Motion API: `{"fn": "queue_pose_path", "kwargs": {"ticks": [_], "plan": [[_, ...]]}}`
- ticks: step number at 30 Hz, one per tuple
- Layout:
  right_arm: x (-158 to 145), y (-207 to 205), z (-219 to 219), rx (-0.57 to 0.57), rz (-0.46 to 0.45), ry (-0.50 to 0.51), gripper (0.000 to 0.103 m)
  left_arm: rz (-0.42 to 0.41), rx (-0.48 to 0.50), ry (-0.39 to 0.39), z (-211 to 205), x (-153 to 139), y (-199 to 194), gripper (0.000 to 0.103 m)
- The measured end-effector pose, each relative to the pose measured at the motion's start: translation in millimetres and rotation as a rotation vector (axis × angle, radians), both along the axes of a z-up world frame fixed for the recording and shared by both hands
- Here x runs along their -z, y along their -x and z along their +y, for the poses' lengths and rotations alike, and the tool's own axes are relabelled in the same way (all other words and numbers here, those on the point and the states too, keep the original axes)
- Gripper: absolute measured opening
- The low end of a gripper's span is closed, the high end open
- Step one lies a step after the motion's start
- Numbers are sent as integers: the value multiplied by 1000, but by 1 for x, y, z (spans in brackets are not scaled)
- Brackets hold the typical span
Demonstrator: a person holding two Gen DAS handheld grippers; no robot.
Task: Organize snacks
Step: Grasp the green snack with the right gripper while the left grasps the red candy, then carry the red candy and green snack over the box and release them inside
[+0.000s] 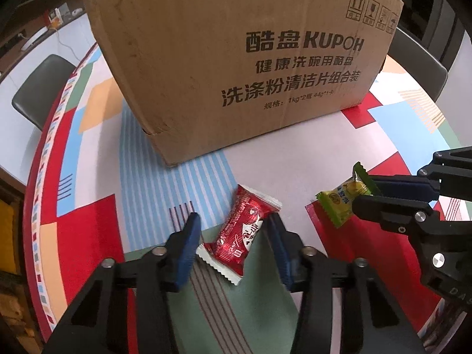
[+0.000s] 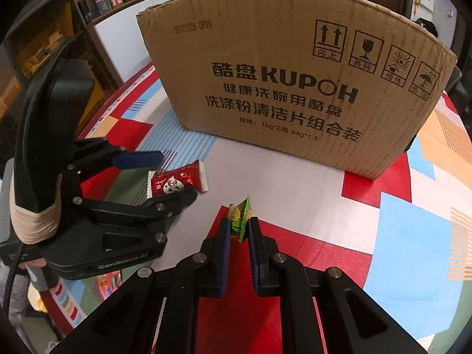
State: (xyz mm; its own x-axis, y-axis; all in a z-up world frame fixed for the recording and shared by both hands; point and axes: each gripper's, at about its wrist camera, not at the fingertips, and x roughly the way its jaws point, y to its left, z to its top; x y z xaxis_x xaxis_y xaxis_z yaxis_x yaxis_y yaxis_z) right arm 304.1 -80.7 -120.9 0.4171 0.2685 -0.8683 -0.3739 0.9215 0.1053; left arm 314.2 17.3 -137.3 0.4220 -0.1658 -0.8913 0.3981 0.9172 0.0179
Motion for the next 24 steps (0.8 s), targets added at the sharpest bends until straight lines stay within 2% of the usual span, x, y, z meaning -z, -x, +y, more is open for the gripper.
{"fn": "queue_pose_path", "kwargs": {"ticks": [2,3,4,9,24], "plan": [[0,-1,-1,2,2,-3,13,5,2,15,0,0,0,32],[0,-1,-1,3,2,-5,13,6,2,16,-1,0,1,24],[0,-2,-1,4,1,-6,13,6,1,14,-2,-1,1,23],[-5,0,-9,11,-5,-16,13,9,-11,28,-4,-4,5,22],[-43,14,-30,18,-56,-64,13,-78,-46,94,-7,-50,28,22]]}}
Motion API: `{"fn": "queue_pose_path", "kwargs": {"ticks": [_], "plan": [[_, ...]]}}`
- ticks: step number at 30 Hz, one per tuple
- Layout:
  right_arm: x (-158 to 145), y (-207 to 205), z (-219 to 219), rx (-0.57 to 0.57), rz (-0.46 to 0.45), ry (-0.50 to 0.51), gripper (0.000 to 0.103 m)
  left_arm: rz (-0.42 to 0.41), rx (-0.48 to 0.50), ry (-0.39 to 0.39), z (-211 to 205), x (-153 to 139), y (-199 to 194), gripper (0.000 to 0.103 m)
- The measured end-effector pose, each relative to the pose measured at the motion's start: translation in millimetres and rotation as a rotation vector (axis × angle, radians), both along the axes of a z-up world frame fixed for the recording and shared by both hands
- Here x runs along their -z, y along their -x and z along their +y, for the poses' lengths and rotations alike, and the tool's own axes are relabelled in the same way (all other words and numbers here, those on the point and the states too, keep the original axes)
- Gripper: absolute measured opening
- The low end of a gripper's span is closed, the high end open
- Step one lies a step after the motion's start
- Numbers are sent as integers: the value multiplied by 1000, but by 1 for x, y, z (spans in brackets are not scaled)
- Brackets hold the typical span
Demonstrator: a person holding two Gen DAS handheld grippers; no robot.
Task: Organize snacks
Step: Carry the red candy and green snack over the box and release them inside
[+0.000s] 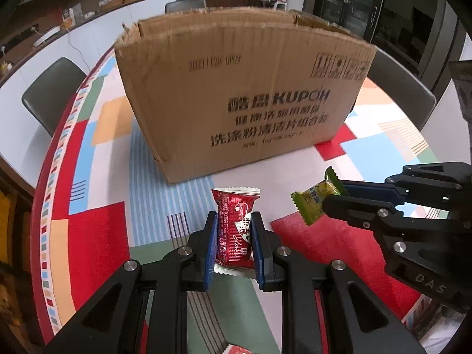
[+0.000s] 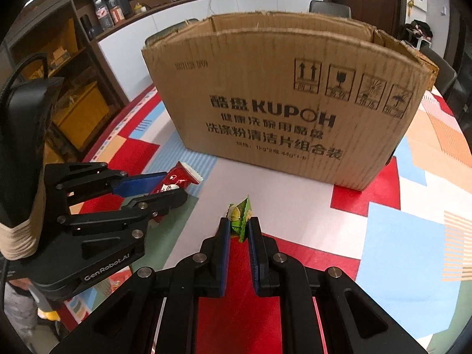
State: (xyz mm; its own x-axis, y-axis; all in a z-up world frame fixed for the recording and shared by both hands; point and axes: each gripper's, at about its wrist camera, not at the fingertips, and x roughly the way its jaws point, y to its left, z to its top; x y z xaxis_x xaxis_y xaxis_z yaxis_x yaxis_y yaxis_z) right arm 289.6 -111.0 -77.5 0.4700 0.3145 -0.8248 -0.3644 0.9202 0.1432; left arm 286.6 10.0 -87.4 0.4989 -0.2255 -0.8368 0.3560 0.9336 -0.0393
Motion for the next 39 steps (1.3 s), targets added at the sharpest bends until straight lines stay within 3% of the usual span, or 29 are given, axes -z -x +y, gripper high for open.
{"fn": "queue_pose_path", "kwargs": {"ticks": [9,26,39], "plan": [[-24,8,-10,13,-77,-17,13,-90,-8,29,-1,-36,10,22],[-96,12,-37,62,-274,-52,13,-275,15,78,-18,-112,0,22],[-136,-22,-35,98,-372,-44,13,-311,-21,127,-16,-141,-44,22]]}}
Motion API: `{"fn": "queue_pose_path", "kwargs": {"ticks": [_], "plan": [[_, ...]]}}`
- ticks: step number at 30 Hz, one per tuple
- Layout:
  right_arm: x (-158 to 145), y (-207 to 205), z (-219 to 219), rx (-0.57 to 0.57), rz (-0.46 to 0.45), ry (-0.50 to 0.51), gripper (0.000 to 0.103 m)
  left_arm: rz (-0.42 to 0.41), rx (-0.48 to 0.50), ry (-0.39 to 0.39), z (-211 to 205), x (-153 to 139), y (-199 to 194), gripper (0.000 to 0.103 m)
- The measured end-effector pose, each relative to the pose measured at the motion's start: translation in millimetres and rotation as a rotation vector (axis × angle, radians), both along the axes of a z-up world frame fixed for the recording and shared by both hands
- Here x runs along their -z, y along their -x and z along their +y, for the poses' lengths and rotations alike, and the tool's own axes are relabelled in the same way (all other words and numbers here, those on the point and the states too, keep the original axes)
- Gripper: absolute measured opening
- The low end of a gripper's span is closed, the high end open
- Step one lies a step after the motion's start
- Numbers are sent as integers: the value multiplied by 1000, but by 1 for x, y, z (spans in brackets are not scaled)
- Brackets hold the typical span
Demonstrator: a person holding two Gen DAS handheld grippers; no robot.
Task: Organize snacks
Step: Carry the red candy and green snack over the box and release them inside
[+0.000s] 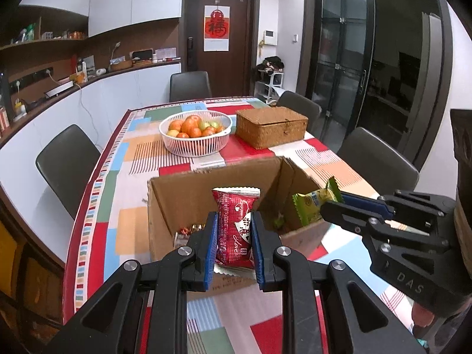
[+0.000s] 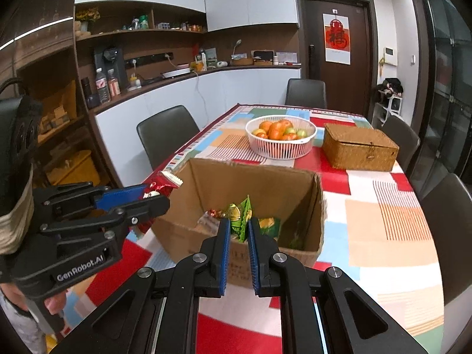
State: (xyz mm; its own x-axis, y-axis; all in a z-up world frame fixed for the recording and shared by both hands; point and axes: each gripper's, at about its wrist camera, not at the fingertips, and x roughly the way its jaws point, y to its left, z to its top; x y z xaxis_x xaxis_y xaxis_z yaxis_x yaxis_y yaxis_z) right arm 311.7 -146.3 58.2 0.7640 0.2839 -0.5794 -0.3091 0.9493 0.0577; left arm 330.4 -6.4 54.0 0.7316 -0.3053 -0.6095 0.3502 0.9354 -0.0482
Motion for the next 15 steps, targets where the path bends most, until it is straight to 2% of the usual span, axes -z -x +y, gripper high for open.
{"fn": "queue_pose_path", "kwargs": {"ticks": [13,14,15], "plan": [[0,-45,-3,42,21,28,13,98,15,-7,-11,11,-57,23],[0,-49,-4,45,26,27,13,100,9,-14,-11,12,-59,25],[1,-52,-4,47,31,28,13,103,-7,-30,-12,12,-62,40]]}}
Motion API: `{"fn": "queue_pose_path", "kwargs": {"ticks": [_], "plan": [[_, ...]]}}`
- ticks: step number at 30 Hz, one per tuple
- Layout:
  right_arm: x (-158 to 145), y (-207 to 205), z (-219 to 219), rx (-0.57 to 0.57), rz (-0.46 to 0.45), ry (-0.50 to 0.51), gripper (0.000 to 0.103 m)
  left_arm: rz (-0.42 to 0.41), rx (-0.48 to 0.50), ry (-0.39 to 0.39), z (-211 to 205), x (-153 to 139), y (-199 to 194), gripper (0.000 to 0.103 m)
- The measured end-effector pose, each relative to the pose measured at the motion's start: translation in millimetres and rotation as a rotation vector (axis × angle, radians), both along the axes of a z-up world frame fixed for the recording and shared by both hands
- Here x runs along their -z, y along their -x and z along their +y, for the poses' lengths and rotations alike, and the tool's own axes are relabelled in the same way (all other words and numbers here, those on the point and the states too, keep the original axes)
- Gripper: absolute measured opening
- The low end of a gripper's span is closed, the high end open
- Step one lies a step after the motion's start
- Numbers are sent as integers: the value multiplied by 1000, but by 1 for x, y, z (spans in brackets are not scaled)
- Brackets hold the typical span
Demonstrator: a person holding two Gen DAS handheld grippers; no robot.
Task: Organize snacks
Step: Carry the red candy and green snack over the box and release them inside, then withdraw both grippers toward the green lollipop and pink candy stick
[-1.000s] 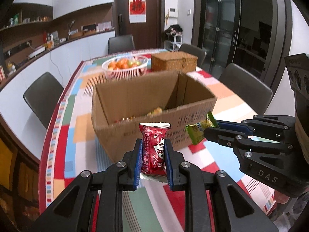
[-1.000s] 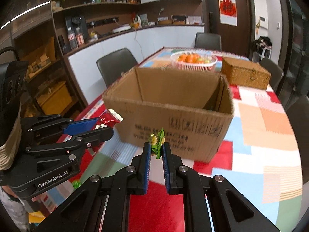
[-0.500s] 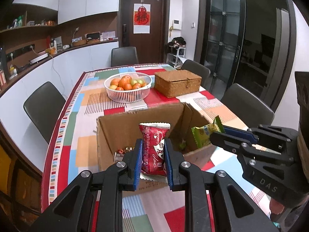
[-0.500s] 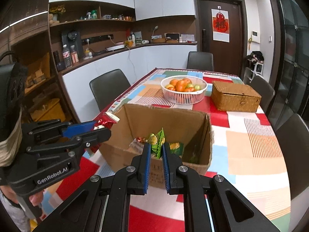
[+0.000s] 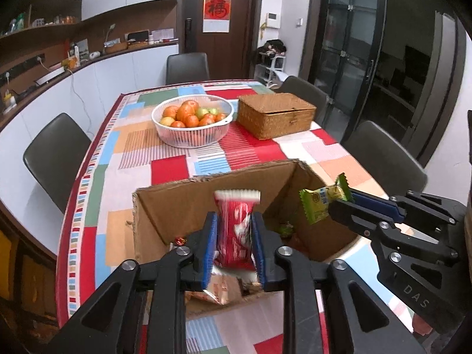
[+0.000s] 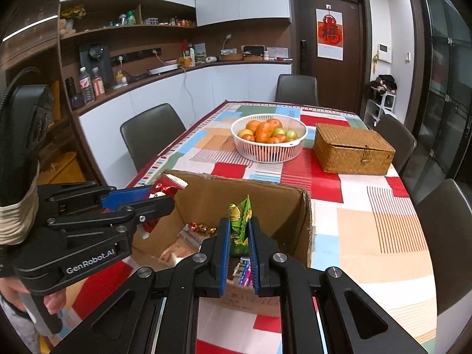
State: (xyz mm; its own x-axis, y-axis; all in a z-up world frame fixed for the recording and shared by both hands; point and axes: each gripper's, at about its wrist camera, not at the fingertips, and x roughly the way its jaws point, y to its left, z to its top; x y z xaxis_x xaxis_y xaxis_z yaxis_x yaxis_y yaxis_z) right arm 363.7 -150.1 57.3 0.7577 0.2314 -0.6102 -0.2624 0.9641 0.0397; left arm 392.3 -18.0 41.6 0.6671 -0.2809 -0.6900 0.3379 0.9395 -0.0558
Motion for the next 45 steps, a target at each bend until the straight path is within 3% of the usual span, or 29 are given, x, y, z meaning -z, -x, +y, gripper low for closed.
{"fn": "queue_pose_path", "kwargs": {"ticks": [1,2,5,10,13,18,29,45], "plan": [[1,-4,0,2,6,3,14,2,-19,-13,0,-1,-1,60],[2,-6,0,5,7,7,16,-10,-40,-22,2,-2,2,62],[3,-4,0,29,2,9,33,-59,-43,-46,8,-8,19,62],[0,22,4,-9,-30,5,36,-150,-63,-109,16,-19,59,67],[-1,40,9,-30,-45,4,40,-196,-92,-102,27,-24,85,70],[3,69,21,-74,-49,10,45,-216,-119,-113,39,-22,118,71],[36,112,51,-185,22,44,45,-166,-186,-217,71,17,179,71],[106,161,107,-390,238,98,45,37,-298,-164,116,89,234,73]]}}
